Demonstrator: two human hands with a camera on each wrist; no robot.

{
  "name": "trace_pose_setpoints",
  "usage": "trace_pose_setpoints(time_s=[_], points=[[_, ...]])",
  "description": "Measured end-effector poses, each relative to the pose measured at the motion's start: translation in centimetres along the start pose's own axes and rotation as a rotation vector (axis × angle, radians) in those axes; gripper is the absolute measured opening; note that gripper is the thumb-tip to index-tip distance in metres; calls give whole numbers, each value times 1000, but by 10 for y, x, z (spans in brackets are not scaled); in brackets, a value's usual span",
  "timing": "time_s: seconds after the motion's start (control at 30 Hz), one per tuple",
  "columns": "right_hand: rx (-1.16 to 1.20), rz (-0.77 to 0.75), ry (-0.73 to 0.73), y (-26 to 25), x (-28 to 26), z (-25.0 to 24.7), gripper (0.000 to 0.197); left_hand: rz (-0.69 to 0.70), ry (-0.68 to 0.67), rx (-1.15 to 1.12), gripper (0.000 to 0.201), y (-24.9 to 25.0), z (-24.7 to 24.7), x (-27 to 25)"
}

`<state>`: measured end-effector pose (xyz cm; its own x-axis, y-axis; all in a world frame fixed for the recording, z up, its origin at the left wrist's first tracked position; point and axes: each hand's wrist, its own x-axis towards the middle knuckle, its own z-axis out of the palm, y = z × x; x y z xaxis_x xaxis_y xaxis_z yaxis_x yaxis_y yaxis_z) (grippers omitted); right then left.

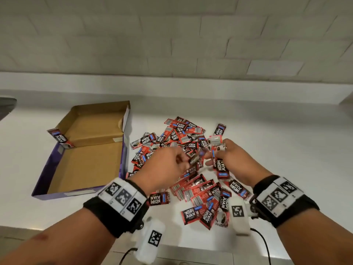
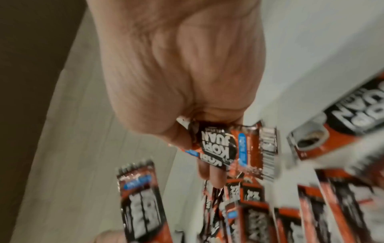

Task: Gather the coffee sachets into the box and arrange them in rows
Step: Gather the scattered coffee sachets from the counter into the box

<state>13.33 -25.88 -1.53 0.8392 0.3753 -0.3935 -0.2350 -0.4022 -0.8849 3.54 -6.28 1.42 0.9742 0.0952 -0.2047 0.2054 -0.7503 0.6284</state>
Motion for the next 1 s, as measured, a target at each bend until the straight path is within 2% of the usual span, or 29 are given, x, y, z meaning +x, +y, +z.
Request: trace_pose_setpoints(time_s=[0.07,0.1,0.2,0.27,0.37,0.43,0.5,0.57,0.63,0.73,0.8,0.93,1.0], points=[[433,75,-32,-4,-12,3,29,-17,37,-263,8,19,-5,3],[581,97,-72,-5,-17,5,33,-29,32,-322,10,28,-3,7],[799,135,-173,-4,-29,12,37,-31,3,-345,16,46,16,16],[813,158,-102,0,-31,16,29,19,11,-243,20,51,33,20],[736,159,137,13,-31,10,20,102,6,-69,26,48,50,17],[714,175,230,24,-33,0,16,111,-94,48,33,41,57,12],[720,204,294,34,-37,-11,12,118,-247,232,45,35,68,7],[712,241,337,41,-42,-19,9,127,-325,384,53,32,82,2],[699,263,351,46,-46,-23,9,150,-331,481,55,33,94,-3],[679,267,363,53,-49,-27,10,191,-266,571,65,39,106,-8],[682,258,373,56,-51,-29,9,142,-251,544,61,45,112,-7],[680,264,386,63,-54,-31,9,46,-341,505,24,54,114,4],[674,272,390,67,-56,-32,9,33,-383,496,19,53,111,9]])
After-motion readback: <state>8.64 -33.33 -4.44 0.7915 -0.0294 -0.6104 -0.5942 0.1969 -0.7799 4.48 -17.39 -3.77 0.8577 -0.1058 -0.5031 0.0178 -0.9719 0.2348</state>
